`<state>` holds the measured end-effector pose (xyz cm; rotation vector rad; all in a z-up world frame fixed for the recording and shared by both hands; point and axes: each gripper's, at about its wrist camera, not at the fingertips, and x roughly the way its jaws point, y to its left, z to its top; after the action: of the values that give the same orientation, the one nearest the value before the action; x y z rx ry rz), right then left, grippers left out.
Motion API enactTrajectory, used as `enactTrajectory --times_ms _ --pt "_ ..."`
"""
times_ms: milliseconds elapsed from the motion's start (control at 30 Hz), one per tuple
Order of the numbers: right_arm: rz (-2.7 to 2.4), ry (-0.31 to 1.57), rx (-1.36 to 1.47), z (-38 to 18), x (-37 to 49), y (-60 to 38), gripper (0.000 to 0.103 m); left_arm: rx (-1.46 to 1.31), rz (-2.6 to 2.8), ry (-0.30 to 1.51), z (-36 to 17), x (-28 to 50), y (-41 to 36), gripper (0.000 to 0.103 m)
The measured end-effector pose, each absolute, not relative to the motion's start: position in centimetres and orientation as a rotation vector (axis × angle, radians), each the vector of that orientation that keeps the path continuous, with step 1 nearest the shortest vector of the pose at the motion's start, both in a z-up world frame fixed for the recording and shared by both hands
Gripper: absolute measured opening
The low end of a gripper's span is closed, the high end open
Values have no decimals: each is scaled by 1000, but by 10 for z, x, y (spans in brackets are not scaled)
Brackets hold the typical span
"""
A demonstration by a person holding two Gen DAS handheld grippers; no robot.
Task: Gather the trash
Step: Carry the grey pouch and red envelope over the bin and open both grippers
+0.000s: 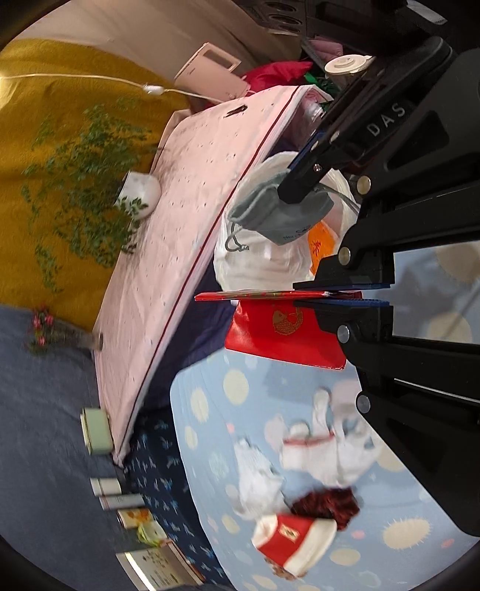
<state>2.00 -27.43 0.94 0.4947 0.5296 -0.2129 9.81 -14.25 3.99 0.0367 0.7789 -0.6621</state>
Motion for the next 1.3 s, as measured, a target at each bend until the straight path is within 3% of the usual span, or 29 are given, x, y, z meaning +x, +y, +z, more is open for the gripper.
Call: enactTrajectory --times_ms 433,567,733,800,1000,1300 --pt "-309 545 528 -15 34 -336 12 74 -777 832 17 120 -216 3" --pt "-325 556 538 -23 40 -344 18 77 -792 839 9 124 -228 6" --pt "-362 562 547 -29 41 -351 28 50 -737 851 0 135 -223 35" --pt "-368 562 539 -31 41 -351 33 49 -727 855 -3 138 -220 35" --pt "-365 563 525 -28 40 -343 36 49 -697 848 -4 140 -208 35" --pt "-325 564 501 -20 42 -316 43 19 -622 821 5 141 -174 45"
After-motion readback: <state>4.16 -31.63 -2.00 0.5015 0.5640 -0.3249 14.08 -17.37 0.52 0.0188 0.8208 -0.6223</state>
